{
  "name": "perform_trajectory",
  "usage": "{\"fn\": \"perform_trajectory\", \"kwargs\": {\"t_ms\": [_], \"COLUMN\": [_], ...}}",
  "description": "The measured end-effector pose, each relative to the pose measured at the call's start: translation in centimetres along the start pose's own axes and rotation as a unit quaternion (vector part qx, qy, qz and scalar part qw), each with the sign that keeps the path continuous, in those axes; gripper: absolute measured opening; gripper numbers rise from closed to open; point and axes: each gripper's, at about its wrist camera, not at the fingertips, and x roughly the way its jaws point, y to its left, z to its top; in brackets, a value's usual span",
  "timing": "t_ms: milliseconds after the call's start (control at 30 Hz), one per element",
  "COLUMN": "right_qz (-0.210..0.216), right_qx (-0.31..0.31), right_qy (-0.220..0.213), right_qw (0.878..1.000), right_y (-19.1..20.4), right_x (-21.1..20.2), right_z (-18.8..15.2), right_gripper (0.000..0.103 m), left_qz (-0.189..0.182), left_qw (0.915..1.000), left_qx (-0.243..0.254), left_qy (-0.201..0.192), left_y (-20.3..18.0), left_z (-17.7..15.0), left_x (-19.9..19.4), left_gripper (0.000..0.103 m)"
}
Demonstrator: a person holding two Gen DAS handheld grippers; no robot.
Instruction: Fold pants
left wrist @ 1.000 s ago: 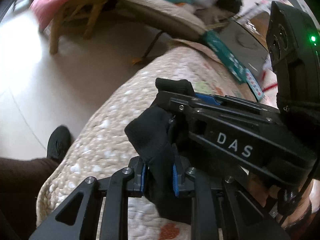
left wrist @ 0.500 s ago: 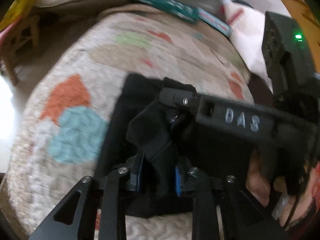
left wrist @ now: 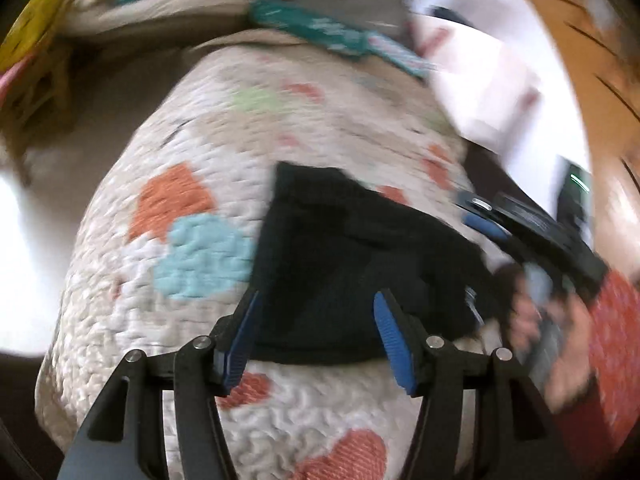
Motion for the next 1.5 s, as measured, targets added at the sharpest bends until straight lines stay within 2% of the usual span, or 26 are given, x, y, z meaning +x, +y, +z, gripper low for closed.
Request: {"fn": "perform_trajectory", "kwargs": {"t_ms": [33,133,200,233,267,333,367,400,433,500,567,667,800,900,933,967,1033,1067,1167,1233,1267,1367,1500], "right_qz": [0.019,0.101,0.172,0.198,0.205,0.182,0.153,0.122,0.114,0.116,0.092,0.063,0.065,0.053,0.041,0.017,-0.026,-0.029,-0.070,-0.028,-0.019,-0.043,-0.086], "right_qx": [0.003,0.006,0.017,0.026,0.032,0.043,0.054,0.067,0.078,0.095,0.067,-0.022,-0.106,-0.157,-0.177,-0.195,-0.214,-0.203,-0.197,-0.152,-0.139,-0.137,-0.119], "right_qy": [-0.002,0.010,0.046,0.063,0.074,0.089,0.097,0.106,0.110,0.109,0.097,0.085,0.109,0.158,0.185,0.203,0.227,0.224,0.175,0.149,0.141,0.119,0.120], "right_qw": [1.000,0.995,0.984,0.978,0.976,0.978,0.982,0.985,0.984,0.983,0.989,0.994,0.986,0.973,0.966,0.959,0.950,0.953,0.962,0.977,0.980,0.983,0.982], "right_y": [0.3,2.5,4.0,4.4,4.4,4.0,3.2,2.1,1.4,0.5,1.6,5.6,11.0,14.6,15.6,16.1,16.6,16.7,16.4,14.8,13.9,11.5,7.9], "right_x": [-0.2,-0.4,0.5,1.2,1.8,3.4,4.3,5.0,5.3,5.2,4.6,4.7,8.1,12.1,13.6,15.0,17.3,17.6,16.6,14.0,12.5,8.2,4.9], "right_z": [-0.2,-1.5,-3.0,-3.8,-4.4,-5.2,-5.7,-6.1,-6.4,-6.3,-5.4,-3.2,-0.3,0.4,0.2,0.1,0.0,0.7,3.1,4.3,4.3,2.0,-3.1], "right_gripper": [0.058,0.058,0.058,0.058,0.058,0.058,0.057,0.050,0.036,0.034,0.038,0.039,0.039,0.037,0.021,0.015,0.012,0.010,0.014,0.014,0.014,0.014,0.014], "left_qz": [0.001,0.018,0.027,0.029,0.032,0.043,0.044,0.046,0.049,0.055,0.059,0.065,0.066,0.061,0.060,0.059,0.056,0.054,0.050,0.049,0.048,0.043,0.046], "left_qw": [0.9998,0.9996,0.9994,0.9993,0.9990,0.9985,0.9985,0.9984,0.9978,0.9966,0.9958,0.9942,0.9935,0.9944,0.9945,0.9948,0.9955,0.9959,0.9964,0.9969,0.9971,0.9982,0.9983], "left_qx": [-0.018,-0.020,-0.008,-0.005,0.000,0.008,0.015,0.023,0.041,0.061,0.069,0.085,0.089,0.083,0.082,0.080,0.074,0.070,0.066,0.061,0.058,0.040,0.019], "left_qy": [0.001,0.006,0.018,0.023,0.030,0.033,0.028,0.022,0.015,0.008,-0.001,-0.014,-0.022,-0.023,-0.023,-0.023,-0.020,-0.019,-0.016,-0.014,-0.013,-0.011,-0.029], "left_y": [0.6,0.9,0.5,0.5,0.4,0.5,0.5,0.6,0.3,0.0,0.0,-0.2,-0.2,0.1,0.0,0.1,0.2,0.3,0.5,0.6,0.6,0.9,1.6], "left_z": [0.6,1.0,0.7,0.4,0.2,-0.5,-0.9,-1.2,-1.5,-1.9,-2.2,-2.8,-3.1,-3.0,-3.1,-3.0,-2.9,-2.9,-2.7,-2.7,-2.6,-2.4,-2.1], "left_x": [0.8,2.4,4.3,4.7,5.6,6.6,6.8,6.9,6.8,6.9,7.1,7.1,7.0,7.0,7.1,7.1,7.1,7.0,6.9,6.8,6.8,6.3,4.5], "left_gripper": [0.057,0.057,0.057,0.057,0.057,0.057,0.057,0.057,0.057,0.057,0.057,0.057,0.057,0.057,0.057,0.057,0.057,0.057,0.057,0.057,0.057,0.057,0.057]}}
